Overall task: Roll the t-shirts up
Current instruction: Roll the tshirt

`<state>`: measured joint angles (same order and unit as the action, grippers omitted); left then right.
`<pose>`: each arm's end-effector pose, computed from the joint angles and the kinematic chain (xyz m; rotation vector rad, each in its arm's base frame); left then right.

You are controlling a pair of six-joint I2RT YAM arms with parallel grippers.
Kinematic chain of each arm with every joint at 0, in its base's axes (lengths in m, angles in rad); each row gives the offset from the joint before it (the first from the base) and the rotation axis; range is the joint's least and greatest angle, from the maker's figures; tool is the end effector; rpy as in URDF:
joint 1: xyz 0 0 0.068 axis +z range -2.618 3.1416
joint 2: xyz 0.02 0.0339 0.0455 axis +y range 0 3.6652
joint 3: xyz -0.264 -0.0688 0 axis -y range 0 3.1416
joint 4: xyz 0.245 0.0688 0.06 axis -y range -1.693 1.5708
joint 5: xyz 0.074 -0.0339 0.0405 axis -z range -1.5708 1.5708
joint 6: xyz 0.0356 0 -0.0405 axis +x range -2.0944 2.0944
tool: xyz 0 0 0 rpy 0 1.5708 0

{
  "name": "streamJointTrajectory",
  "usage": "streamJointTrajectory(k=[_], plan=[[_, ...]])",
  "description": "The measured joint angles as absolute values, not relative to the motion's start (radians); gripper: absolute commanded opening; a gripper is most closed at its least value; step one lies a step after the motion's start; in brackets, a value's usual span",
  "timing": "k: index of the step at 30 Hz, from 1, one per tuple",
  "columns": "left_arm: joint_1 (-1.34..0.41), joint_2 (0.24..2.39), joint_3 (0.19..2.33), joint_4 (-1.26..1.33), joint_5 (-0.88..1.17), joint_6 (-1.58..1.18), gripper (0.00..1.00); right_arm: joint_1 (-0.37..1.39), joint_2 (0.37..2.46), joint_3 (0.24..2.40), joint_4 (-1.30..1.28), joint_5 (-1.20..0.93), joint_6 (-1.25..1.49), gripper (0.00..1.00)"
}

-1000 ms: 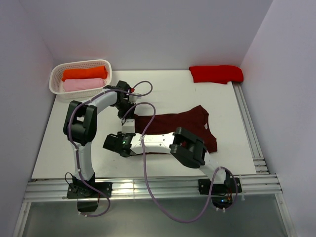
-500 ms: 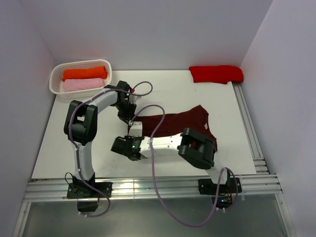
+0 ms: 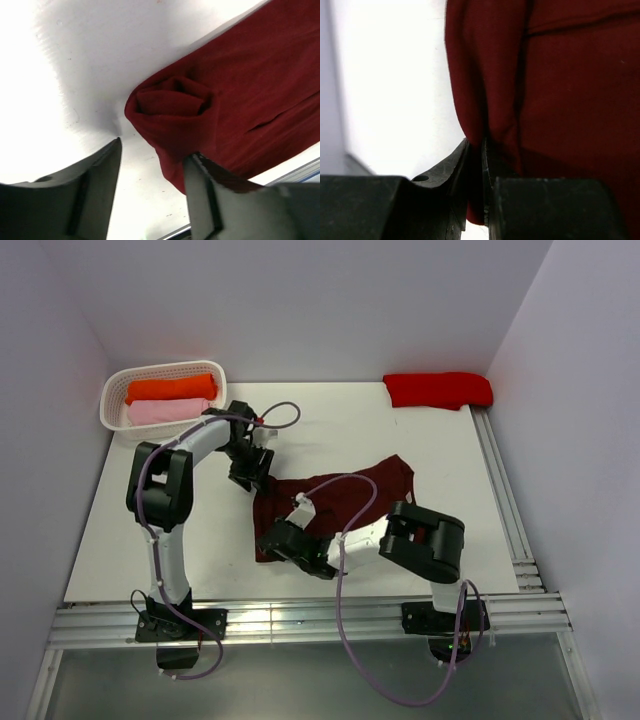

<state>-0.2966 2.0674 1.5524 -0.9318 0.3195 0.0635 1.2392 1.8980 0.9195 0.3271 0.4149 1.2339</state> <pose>0.3811 -0.1282 0.1702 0.5696 2.9608 -0.5042 0.1360 0.3510 0.1291 0.2344 2.3092 0.9203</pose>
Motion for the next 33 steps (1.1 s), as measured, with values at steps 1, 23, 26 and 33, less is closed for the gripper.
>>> streamJointTrajectory(k=[1,23,26,33], plan=[[-0.294,2.065,1.552,-0.930,0.324,0.066,0.59,1.234,1.897,0.887,0.385,0.403,1.257,0.17],[-0.224,1.944,1.389,-0.834,0.646,0.194,0.69,1.162,1.969,0.509,1.154,0.260,1.616,0.14],[-0.224,1.972,1.371,-0.781,0.680,0.186,0.69,1.162,1.999,0.489,1.222,0.259,1.651,0.13],[-0.226,2.004,1.371,-0.702,0.709,0.124,0.59,1.159,2.031,0.461,1.298,0.257,1.711,0.12]])
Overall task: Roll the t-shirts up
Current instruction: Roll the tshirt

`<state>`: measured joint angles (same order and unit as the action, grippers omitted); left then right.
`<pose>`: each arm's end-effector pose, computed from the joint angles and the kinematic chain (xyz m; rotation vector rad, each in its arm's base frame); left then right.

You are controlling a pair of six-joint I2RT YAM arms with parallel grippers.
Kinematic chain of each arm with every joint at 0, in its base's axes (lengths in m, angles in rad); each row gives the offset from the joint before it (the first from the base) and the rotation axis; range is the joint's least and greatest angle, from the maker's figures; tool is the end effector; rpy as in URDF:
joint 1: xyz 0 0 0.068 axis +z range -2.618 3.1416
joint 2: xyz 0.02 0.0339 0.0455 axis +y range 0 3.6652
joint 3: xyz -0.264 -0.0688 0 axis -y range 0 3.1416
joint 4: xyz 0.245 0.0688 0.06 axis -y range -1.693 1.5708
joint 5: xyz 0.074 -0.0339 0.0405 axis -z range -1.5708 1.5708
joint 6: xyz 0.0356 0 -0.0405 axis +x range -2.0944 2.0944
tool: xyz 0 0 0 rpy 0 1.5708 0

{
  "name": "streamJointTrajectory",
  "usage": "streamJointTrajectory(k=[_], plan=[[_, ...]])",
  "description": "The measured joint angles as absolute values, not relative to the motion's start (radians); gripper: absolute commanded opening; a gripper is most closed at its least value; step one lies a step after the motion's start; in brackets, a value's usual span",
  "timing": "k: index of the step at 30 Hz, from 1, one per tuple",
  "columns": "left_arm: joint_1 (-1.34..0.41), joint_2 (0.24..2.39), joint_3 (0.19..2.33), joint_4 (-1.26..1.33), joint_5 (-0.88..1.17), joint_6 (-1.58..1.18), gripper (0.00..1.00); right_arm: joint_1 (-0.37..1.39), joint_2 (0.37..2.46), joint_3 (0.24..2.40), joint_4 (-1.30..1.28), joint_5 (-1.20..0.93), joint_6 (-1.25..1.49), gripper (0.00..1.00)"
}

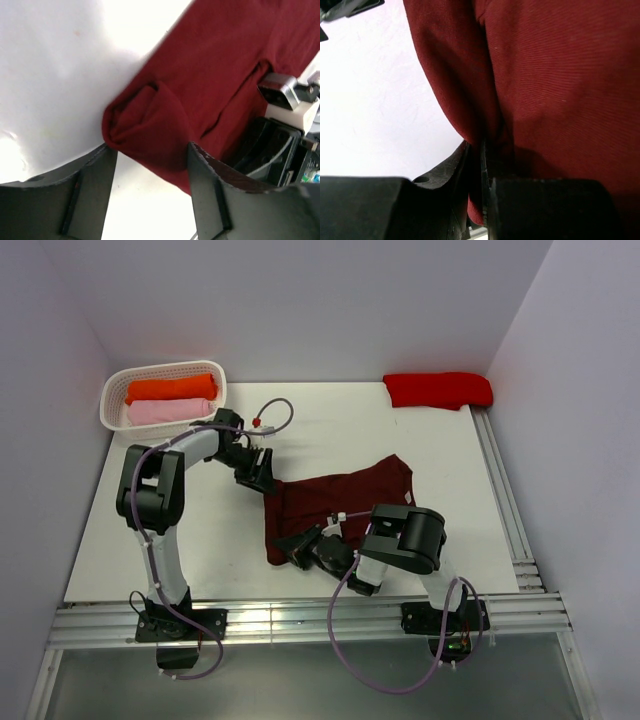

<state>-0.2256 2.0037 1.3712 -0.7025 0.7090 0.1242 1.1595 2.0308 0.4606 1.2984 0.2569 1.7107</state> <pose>0.3724 -0.1093 0.1585 0.6005 2.7015 -1.0386 0.1290 0.2730 0.0760 0.8170 2.0856 1.6384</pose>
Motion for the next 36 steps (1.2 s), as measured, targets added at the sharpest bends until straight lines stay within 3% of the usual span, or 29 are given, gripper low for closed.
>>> streamJointTrajectory(k=[6,7,11,17,28,36], plan=[[-0.247,2.040,1.417,-0.699,0.640,0.061,0.33,1.158,2.031,0.449,1.303,0.260,1.737,0.15],[-0.257,2.041,1.424,-0.704,0.620,0.057,0.25,1.158,2.028,0.449,1.294,0.261,1.739,0.17],[-0.302,2.041,1.454,-0.735,0.529,0.051,0.13,1.158,1.977,0.449,1.192,0.266,1.739,0.30],[-0.355,2.041,1.494,-0.777,0.411,0.058,0.12,1.158,1.848,0.489,0.900,0.273,1.703,0.47],[-0.396,2.042,1.526,-0.815,0.285,0.063,0.13,1.205,1.720,0.823,0.100,0.382,1.560,0.61],[-0.418,2.058,1.553,-0.839,0.243,0.062,0.14,1.238,1.720,1.025,-0.283,0.485,1.474,0.68]])
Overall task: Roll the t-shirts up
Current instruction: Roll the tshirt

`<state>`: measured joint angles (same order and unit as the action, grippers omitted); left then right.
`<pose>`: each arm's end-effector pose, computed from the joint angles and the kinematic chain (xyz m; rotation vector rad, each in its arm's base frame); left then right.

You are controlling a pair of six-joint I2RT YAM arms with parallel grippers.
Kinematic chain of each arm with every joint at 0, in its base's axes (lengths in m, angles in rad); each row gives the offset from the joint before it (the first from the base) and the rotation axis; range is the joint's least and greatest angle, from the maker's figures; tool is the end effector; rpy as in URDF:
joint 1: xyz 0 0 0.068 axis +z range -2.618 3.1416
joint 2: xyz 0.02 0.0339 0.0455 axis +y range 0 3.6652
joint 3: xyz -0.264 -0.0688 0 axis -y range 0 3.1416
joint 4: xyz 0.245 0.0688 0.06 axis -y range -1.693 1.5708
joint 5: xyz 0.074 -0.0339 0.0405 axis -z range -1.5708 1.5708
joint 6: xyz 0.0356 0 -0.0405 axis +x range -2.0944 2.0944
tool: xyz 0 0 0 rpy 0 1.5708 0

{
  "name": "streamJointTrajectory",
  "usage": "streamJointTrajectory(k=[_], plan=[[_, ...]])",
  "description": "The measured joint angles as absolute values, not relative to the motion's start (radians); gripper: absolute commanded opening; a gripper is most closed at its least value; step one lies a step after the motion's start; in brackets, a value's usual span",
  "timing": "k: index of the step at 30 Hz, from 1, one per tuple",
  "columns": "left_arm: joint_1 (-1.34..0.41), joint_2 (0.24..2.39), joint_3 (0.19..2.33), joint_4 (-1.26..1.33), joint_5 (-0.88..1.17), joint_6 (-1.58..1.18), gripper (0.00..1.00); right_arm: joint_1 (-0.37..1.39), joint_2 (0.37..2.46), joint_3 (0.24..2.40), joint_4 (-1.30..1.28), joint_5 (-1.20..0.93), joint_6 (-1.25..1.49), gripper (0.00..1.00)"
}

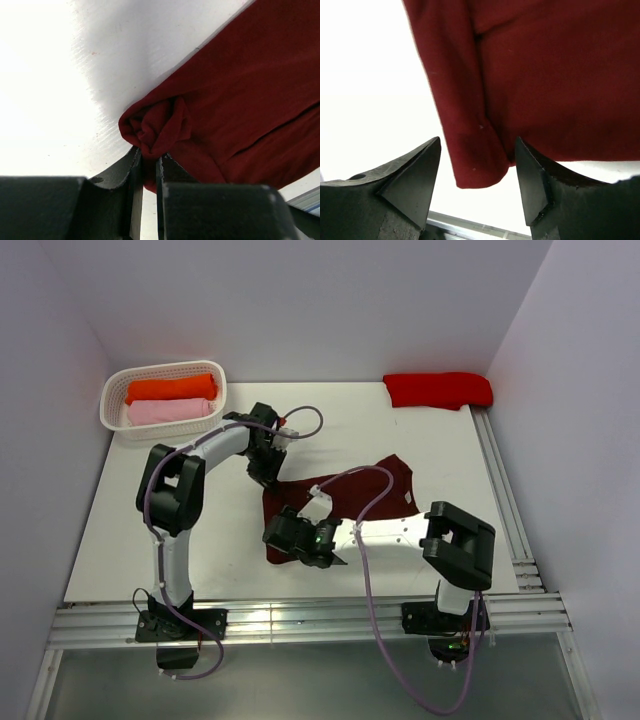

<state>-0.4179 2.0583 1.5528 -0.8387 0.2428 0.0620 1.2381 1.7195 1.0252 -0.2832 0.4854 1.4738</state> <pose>0.3726 -0.1748 0.1748 0.7369 2.8403 -0.4114 0.1283 0.3204 0.1765 0.4785 2.4434 0.6104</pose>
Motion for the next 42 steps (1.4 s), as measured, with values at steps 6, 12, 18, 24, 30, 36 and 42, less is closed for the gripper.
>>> streamJointTrajectory(k=[6,12,18,24,30,36,42], plan=[[-0.429,2.060,1.560,-0.848,0.223,0.062,0.15,1.250,1.731,1.148,-0.386,0.572,1.349,0.66],[-0.434,2.062,1.566,-0.853,0.212,0.062,0.15,1.243,1.835,1.301,-0.393,0.636,1.198,0.58],[-0.435,2.073,1.577,-0.863,0.212,0.061,0.15,1.222,1.941,1.381,-0.383,0.656,1.085,0.57],[-0.437,2.075,1.583,-0.870,0.211,0.062,0.17,1.216,2.035,1.477,-0.410,0.665,1.027,0.57],[-0.439,2.079,1.586,-0.873,0.208,0.062,0.19,1.214,2.095,1.555,-0.506,0.668,1.031,0.55],[-0.440,2.081,1.588,-0.875,0.205,0.062,0.23,1.215,2.141,1.588,-0.617,0.683,1.068,0.52],[-0.440,2.092,1.602,-0.886,0.204,0.062,0.32,1.218,2.148,1.590,-0.702,0.702,1.122,0.40]])
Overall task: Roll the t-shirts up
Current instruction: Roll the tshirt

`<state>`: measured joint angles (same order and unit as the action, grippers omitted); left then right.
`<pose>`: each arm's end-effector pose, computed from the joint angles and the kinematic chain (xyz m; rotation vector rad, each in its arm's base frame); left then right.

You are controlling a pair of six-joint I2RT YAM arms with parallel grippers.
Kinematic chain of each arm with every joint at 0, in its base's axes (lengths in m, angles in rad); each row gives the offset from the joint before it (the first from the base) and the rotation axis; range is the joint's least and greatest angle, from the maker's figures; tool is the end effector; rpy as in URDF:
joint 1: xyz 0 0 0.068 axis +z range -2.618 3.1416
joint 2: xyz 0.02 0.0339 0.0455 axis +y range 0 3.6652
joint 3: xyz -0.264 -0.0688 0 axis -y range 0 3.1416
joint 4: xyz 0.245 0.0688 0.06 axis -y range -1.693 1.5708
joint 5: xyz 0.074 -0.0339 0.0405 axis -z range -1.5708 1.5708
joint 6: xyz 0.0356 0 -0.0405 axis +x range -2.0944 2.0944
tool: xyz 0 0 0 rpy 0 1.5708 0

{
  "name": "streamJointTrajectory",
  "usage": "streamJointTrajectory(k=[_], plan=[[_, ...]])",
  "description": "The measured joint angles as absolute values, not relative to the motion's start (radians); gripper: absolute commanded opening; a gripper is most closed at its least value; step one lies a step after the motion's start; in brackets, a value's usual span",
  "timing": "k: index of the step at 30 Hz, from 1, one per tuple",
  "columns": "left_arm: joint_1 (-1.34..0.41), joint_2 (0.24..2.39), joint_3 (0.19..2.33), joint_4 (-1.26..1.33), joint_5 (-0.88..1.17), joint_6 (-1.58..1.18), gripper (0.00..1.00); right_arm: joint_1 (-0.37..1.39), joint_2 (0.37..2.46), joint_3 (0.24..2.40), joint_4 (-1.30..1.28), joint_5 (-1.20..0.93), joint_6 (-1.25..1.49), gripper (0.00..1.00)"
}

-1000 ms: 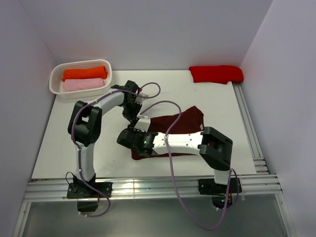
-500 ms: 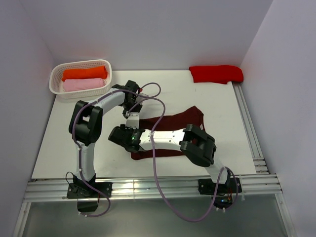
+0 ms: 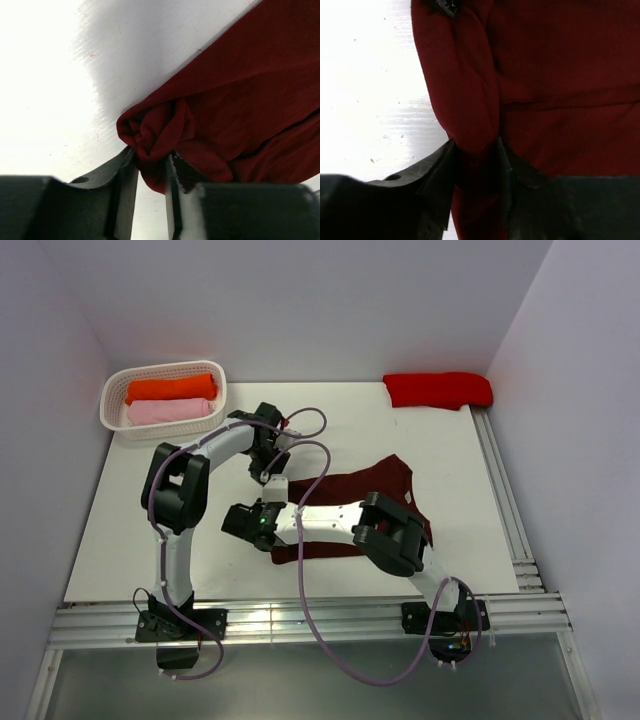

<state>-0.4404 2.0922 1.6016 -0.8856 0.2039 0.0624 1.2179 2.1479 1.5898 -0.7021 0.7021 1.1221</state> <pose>0.3741 -0.1843 0.1731 0.7672 2.8679 -0.3527 0.1718 0.3998 0.1596 0.0223 2.3846 0.0030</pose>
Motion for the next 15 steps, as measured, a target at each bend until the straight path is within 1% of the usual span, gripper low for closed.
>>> streamJointTrajectory(k=[2,3,5,6,8,9,11,15], plan=[[-0.440,2.092,1.604,-0.888,0.204,0.064,0.35,1.218,2.148,1.588,-0.707,0.705,1.137,0.33],[-0.440,2.092,1.605,-0.888,0.204,0.064,0.39,1.218,2.146,1.582,-0.699,0.706,1.141,0.31],[-0.440,2.092,1.606,-0.888,0.204,0.067,0.44,1.218,2.127,1.536,-0.651,0.705,1.148,0.29],[-0.440,2.092,1.607,-0.889,0.204,0.067,0.49,1.217,2.114,1.511,-0.627,0.703,1.151,0.27],[-0.440,2.092,1.614,-0.892,0.208,0.068,0.55,1.215,2.073,1.443,-0.559,0.688,1.151,0.27],[-0.440,2.092,1.621,-0.897,0.212,0.068,0.60,1.210,2.045,1.397,-0.521,0.675,1.150,0.26],[-0.439,2.092,1.641,-0.904,0.229,0.072,0.63,1.202,1.996,1.323,-0.450,0.643,1.145,0.25],[-0.416,2.092,1.689,-0.908,0.310,0.089,0.65,1.166,1.907,1.162,-0.261,0.552,1.145,0.23]])
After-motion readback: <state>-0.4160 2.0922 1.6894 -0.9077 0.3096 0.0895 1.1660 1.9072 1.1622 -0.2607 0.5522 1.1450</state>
